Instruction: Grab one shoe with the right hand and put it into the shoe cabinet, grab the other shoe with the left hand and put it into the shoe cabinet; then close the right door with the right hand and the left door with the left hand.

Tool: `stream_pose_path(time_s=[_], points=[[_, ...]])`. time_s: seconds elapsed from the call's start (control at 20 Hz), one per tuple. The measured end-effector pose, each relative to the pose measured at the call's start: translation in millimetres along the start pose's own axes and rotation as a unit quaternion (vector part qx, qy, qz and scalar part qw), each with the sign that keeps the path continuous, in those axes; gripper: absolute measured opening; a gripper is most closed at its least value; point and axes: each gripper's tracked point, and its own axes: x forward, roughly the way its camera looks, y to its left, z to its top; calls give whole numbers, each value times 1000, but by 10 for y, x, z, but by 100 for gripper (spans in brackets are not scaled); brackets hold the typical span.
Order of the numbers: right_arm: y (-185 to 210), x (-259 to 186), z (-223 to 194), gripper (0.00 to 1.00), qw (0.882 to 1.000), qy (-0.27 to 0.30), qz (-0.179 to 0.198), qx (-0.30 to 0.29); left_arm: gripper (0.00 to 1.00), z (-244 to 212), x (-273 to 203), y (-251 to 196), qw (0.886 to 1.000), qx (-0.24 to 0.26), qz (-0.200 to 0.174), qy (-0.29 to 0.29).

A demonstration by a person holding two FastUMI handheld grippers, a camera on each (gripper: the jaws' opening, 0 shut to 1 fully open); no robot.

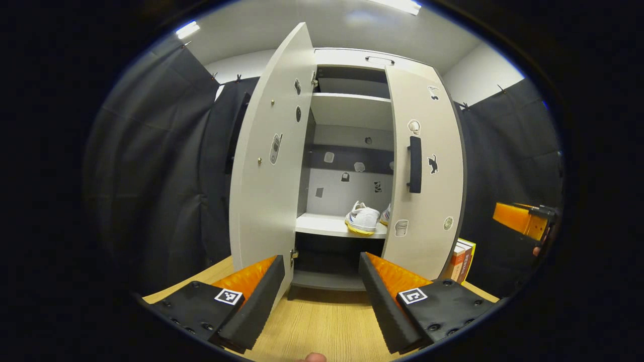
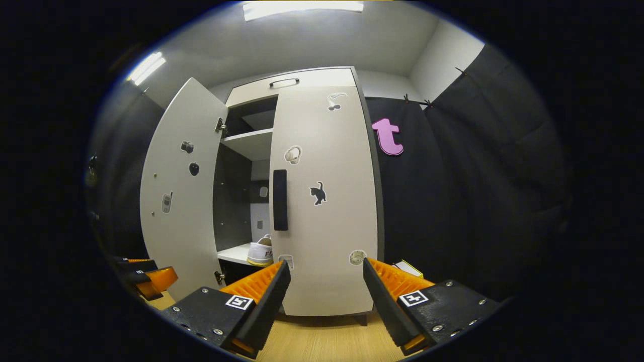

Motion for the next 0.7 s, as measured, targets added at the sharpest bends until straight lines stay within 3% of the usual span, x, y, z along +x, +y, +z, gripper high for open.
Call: stream_pose_path(time_s=[0.2, 0.55, 0.7], points=[[-105, -126, -91, 90, 1000, -2, -6, -1, 96, 508, -68, 158, 998, -30, 22, -47], [-16, -154, -279, 90, 1000, 26, 16, 1, 96, 1717, -2, 1569, 987, -24, 124, -104], [24, -159, -243, 90, 1000, 22, 21, 2, 94, 1790, 337, 2130, 984, -29, 151, -91]])
